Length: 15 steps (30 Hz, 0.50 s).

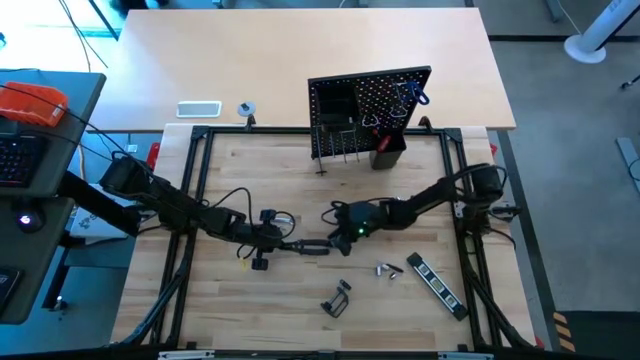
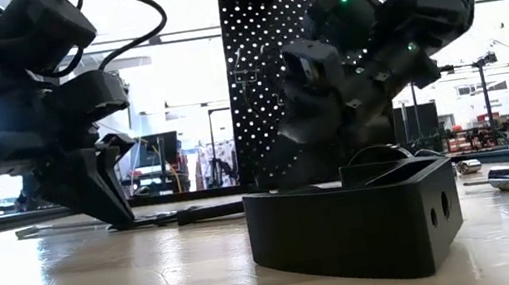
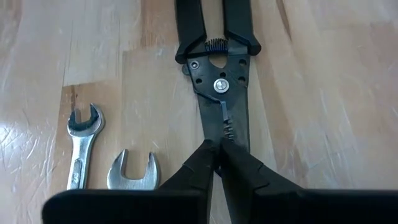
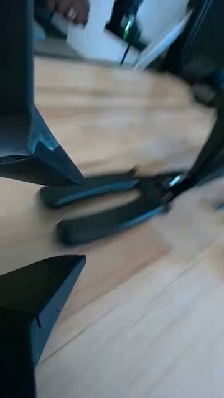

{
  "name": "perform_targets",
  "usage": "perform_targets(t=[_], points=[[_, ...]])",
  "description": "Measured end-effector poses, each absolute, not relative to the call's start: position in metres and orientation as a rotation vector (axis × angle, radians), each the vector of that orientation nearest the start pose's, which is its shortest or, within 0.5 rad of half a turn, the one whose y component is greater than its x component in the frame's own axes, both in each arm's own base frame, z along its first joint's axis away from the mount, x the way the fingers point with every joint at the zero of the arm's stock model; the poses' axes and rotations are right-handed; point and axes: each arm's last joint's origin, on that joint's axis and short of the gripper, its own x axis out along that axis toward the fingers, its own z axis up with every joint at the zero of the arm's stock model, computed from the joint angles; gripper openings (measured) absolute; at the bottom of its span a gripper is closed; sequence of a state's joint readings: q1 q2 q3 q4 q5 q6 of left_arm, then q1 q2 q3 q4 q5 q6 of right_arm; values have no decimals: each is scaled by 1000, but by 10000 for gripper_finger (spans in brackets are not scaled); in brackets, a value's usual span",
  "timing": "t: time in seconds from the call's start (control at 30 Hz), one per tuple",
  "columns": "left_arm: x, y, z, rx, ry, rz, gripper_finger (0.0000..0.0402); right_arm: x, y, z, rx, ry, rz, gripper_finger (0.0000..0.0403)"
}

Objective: Hang tools onto peg board
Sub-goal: Hang the black crimping pliers on the peg board

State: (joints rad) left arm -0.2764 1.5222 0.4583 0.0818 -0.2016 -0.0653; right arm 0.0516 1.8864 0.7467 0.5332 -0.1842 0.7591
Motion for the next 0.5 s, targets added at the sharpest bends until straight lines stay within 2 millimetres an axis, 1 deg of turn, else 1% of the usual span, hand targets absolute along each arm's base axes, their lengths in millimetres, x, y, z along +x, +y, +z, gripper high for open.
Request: perform_targets(t=[0.23,0.37,0.5], points=[[225,-58,102,210,943,-48,19,329,24,102,858,805,-21,185],[227,-58,103,226,925,-51,19,329,23,103,904,815,-1,185],[227,-58,103,240,914,-44,19,335,16,103,953,825,18,185]])
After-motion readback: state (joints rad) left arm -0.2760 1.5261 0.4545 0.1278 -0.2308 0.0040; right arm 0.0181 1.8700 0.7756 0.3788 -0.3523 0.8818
